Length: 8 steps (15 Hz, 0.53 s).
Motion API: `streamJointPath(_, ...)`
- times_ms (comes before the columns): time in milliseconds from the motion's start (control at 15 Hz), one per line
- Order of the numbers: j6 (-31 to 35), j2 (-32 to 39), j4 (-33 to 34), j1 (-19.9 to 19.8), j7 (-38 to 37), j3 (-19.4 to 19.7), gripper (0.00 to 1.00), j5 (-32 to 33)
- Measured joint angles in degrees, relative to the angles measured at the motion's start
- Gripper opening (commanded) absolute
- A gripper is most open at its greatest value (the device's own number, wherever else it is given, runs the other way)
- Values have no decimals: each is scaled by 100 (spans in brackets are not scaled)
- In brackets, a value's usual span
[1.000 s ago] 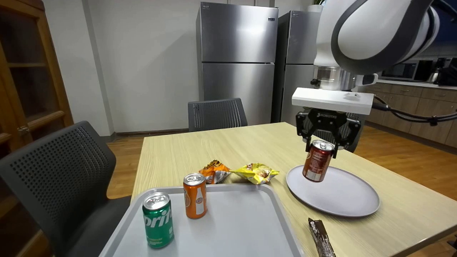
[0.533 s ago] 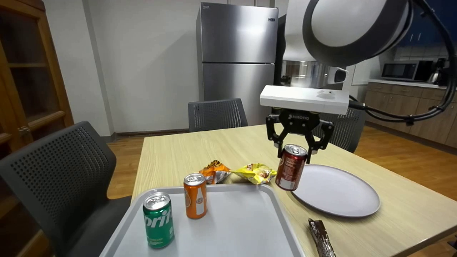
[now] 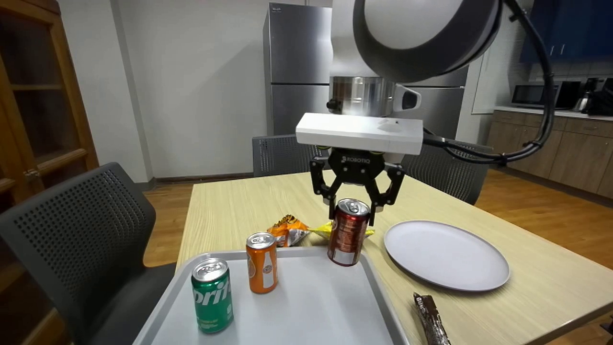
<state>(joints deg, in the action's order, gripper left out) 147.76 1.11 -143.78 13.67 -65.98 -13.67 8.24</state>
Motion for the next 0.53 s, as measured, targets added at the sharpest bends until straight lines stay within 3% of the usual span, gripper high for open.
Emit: streamJointPath(533,-266,738,570,503,45,-145,40,0)
